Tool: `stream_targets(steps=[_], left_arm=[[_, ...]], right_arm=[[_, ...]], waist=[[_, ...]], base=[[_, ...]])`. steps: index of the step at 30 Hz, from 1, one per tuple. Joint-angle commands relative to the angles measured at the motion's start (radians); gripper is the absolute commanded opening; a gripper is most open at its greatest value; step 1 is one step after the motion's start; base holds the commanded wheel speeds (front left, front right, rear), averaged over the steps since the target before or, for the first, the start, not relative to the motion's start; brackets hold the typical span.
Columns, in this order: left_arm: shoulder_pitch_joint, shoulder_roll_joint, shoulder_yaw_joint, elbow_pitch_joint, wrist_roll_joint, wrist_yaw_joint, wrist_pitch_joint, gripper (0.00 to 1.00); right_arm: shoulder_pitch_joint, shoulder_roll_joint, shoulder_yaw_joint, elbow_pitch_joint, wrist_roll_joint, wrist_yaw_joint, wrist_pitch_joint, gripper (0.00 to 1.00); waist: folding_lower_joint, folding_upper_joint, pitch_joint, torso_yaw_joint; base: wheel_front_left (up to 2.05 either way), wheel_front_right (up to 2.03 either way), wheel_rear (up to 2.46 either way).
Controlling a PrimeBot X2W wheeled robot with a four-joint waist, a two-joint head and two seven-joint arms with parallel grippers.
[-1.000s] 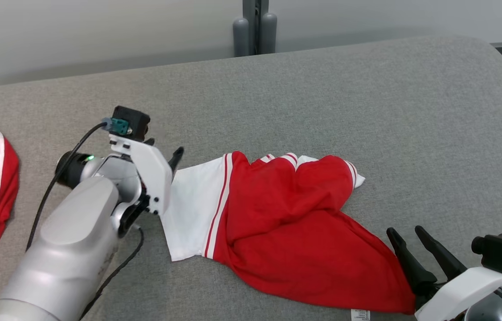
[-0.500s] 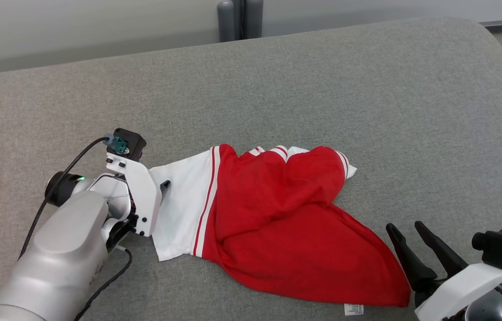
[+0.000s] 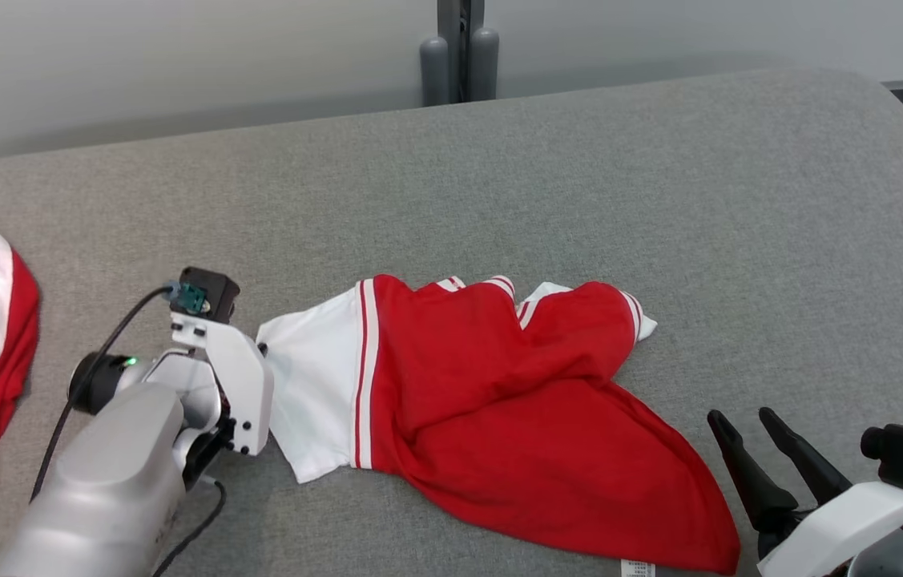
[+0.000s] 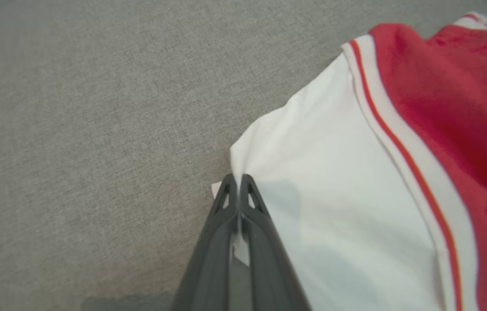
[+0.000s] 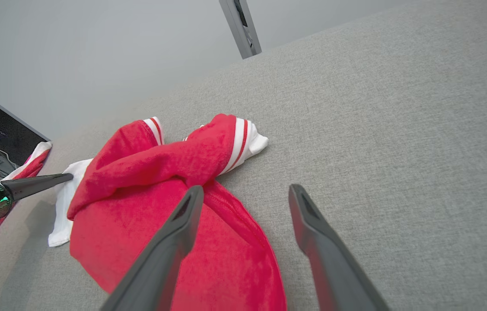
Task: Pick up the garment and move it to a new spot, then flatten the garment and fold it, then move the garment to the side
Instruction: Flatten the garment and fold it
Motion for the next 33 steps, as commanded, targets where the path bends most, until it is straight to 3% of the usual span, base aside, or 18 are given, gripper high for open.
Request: stream_targets(steps=[1,11,23,24,25,33], left_arm=[[0.032,0.004,0.008,-0.002,-0.013,0.014,-0.013,0.0],[0.29,0.078,0.059,-0.188,-0.09,0.148,-0.001,0.0],[0.628,0.261,0.104,-0.745,-0.163,0.451,0.133,0.0],[0.647,0.272,0.104,-0.782,-0.166,0.471,0.141,0.15],[0.662,0.281,0.111,-0.812,-0.167,0.489,0.143,0.99],[0.64,0.32,0.176,-0.991,-0.072,0.582,-0.005,1.0]], right_arm=[[0.012,-0.006,-0.011,0.003,0.004,0.002,0.003,1.0],[0.074,-0.024,-0.093,-0.018,0.009,0.002,0.015,1.0],[0.106,-0.019,-0.135,-0.024,0.005,0.002,0.009,1.0],[0.107,-0.018,-0.14,-0.023,0.003,0.002,0.008,1.0],[0.107,-0.017,-0.143,-0.025,0.001,0.002,0.008,1.0],[0.088,0.004,-0.173,-0.024,-0.038,0.002,-0.012,1.0]], waist=[[0.0,0.0,-0.029,0.024],[0.0,0.0,-0.111,0.098],[0.0,0.0,-0.126,0.128],[0.0,0.0,-0.125,0.128],[0.0,0.0,-0.122,0.13],[0.0,0.0,-0.115,0.155]], base=[[0.0,0.0,0.0],[0.0,0.0,0.0],[0.0,0.0,0.0],[0.0,0.0,0.0],[0.0,0.0,0.0],[0.0,0.0,0.0]])
